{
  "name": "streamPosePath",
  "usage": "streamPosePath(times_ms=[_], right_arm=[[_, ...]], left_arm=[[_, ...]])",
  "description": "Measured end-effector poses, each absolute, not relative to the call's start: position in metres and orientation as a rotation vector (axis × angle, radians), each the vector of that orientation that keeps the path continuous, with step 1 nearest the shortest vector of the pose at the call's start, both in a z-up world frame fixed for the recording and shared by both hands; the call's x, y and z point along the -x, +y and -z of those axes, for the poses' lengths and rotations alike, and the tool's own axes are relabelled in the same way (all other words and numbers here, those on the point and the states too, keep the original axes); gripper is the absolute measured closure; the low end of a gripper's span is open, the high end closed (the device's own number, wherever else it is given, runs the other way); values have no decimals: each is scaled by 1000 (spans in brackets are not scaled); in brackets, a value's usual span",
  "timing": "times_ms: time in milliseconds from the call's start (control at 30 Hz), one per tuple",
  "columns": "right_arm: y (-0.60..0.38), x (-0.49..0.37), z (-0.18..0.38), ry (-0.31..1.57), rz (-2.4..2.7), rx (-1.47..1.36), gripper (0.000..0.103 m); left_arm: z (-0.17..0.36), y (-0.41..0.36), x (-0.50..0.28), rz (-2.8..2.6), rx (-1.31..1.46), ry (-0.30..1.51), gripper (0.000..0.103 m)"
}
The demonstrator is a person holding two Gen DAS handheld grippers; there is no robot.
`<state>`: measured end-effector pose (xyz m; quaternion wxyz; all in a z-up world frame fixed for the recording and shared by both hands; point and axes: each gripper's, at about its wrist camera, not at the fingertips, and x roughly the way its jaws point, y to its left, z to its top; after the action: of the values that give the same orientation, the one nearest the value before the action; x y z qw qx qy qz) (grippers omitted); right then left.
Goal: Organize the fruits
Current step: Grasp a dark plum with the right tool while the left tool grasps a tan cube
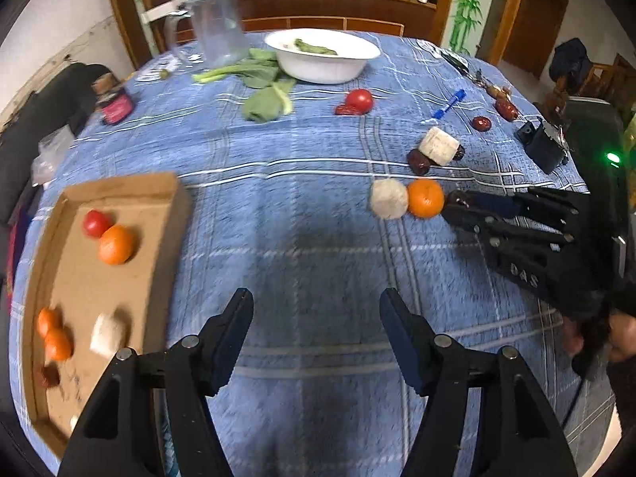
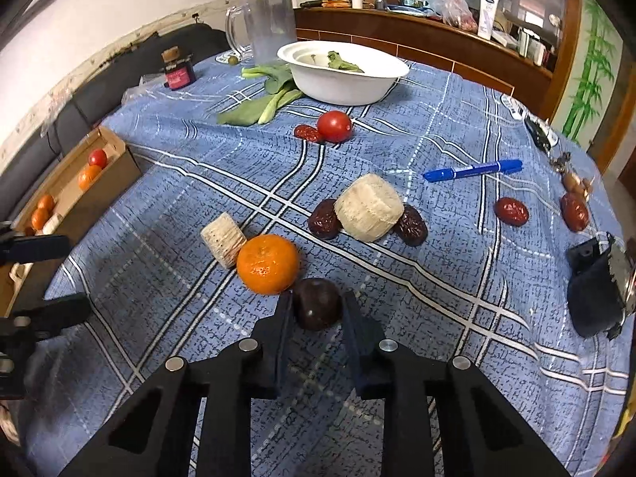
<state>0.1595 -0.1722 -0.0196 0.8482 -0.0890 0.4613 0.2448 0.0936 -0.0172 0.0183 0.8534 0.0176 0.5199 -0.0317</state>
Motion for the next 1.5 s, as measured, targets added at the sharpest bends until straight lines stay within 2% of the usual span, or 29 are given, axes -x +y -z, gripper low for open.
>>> streamPosePath(times_ms=[667, 700, 733, 800, 1400, 1467, 1500], right_arm=[[-211, -127, 6, 964, -447, 102, 78], [-210, -127, 6, 964, -444, 105, 78], [-210, -127, 6, 965, -440, 107, 78], [-209, -126, 6, 968, -436, 102, 78], [-209, -123, 11, 996, -410, 99, 78], [-209, -123, 11, 993, -407, 96, 78], [-208, -123, 12, 992, -406, 97, 78]], left_arm=[[6, -49, -172, 313, -43, 1056, 38], [7, -47, -172, 316, -31, 1054, 42], [8, -46, -171, 327, -19, 1054, 52], [9, -47, -168, 356, -9, 1059, 62], [16, -61, -174, 368, -178, 1060, 61], [15, -58, -175, 344, -149, 1058, 65], [15, -58, -174, 337, -141, 1051, 74]])
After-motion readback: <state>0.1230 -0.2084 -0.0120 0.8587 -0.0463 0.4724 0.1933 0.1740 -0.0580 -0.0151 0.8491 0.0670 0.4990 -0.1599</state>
